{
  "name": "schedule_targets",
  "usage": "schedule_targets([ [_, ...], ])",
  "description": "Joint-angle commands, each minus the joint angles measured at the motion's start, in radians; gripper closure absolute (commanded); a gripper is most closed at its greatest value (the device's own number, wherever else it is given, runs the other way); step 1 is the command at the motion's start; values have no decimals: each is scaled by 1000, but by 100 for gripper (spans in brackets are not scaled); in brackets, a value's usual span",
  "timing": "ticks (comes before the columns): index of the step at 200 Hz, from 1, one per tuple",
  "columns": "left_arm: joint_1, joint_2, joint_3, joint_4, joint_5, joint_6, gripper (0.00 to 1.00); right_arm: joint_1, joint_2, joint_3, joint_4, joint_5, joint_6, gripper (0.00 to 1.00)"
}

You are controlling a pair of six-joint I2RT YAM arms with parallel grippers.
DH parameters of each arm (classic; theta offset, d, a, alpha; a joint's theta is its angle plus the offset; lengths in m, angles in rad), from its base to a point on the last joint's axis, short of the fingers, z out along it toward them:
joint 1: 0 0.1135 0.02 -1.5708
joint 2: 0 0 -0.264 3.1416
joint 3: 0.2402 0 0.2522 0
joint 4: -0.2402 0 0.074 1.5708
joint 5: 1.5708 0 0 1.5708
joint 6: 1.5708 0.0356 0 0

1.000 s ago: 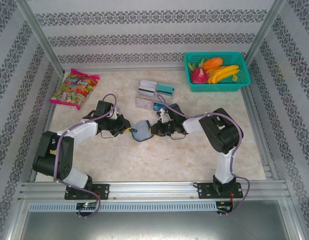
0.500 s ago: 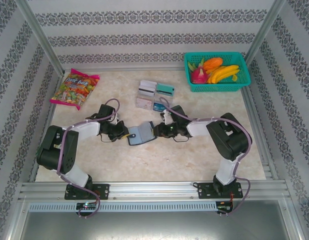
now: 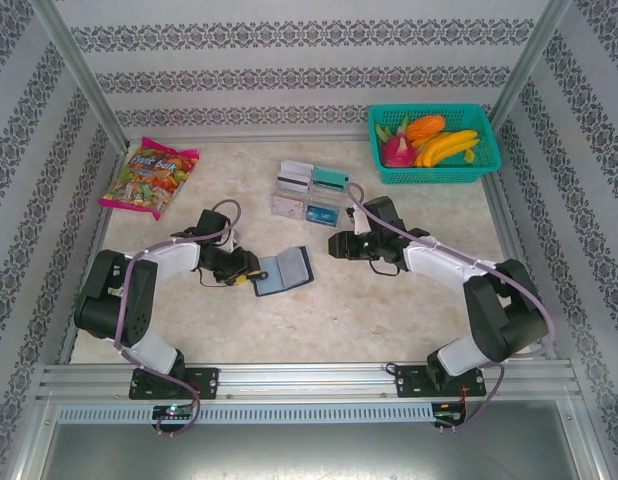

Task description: Put the credit cards into the card holder

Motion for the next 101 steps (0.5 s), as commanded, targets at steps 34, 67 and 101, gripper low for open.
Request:
schedule_targets([
  [34,5,-74,78,-142,-64,47,54,19,-126,27,-28,205,-90,3],
  [67,6,-87,141,-188,-93,67,54,16,-133,40,-15,232,-92,2],
  [101,7,-28,258,-204,-111,96,54,6,-91,88,-26,231,-185,2],
])
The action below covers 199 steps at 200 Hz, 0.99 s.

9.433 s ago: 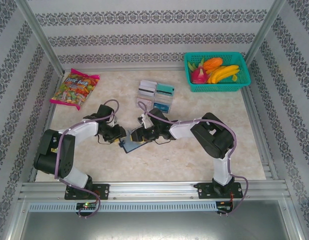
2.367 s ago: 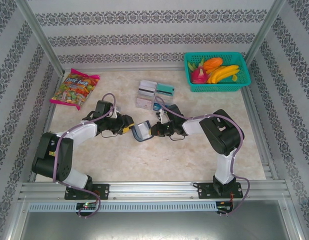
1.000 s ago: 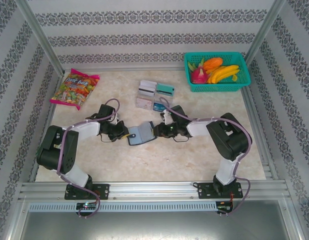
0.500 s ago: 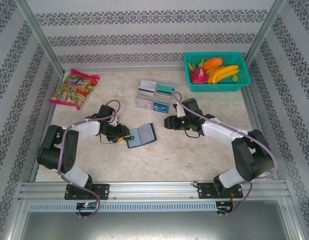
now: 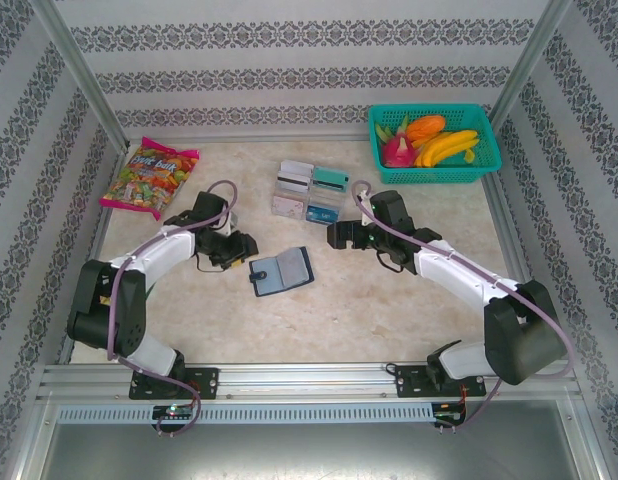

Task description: Put the credit cards into the card holder

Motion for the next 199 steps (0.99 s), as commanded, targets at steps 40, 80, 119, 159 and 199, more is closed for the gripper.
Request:
schedule_targets([
  [40,9,180,254,-18,-25,47,54,17,185,344,-263,155,-343,2],
  [80,13,271,362,-20,-31,22,54,55,318,522,-346,259,-489,10],
  [119,17,318,406,2,11,17,54,66,477,674,-446,290,-582,25],
  [159,17,325,408,23,38,9,54,121,570,728,-432,375,-702,29],
  [199,17,325,404,31,60,10,54,145,650,762,-415,423,-752,41],
])
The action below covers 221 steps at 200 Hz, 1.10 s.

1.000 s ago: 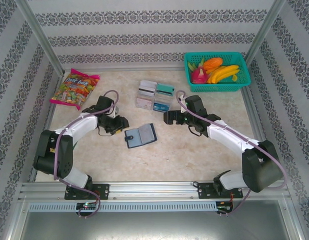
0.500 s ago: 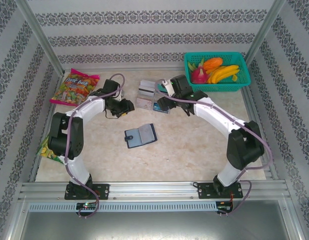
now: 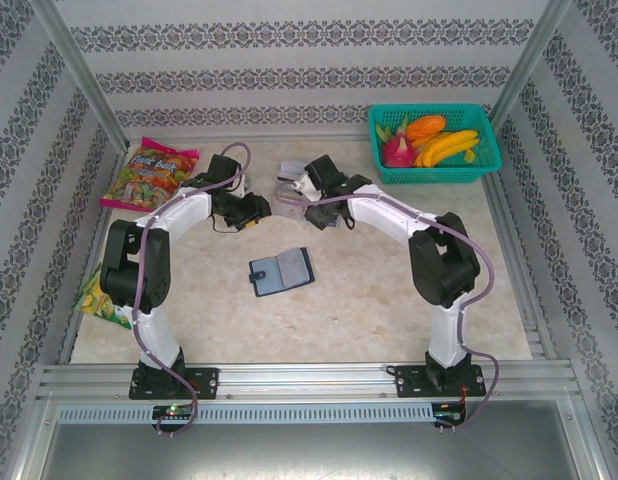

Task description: Put the credit cards into the card holder

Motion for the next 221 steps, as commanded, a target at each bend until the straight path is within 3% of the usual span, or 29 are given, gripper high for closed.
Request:
schedule_targets([
  [1,10,11,21,21,31,-2,54,9,39,38,-2,64,-65,42],
  [46,9,9,6,29,48,-1,54,10,84,49,48,78,-85,51],
  [113,10,9,-16,47,65,-5,54,17,150,66,84,147,-118,53],
  [221,9,7,-27,61,78,-16,54,18,178,35,142,196,-112,65],
])
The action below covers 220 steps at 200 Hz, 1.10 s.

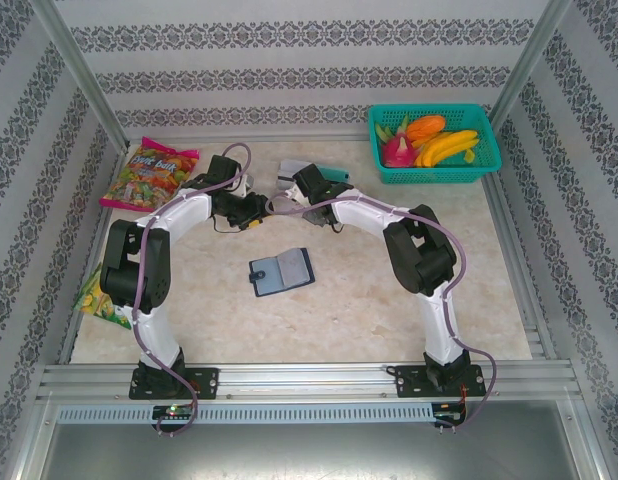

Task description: Put the credit cards into the card holder

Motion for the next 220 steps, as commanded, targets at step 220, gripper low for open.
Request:
schedule_targets([
  [220,9,0,-7,26,21,-26,54,-49,-50,-5,-56,-197,24,80],
])
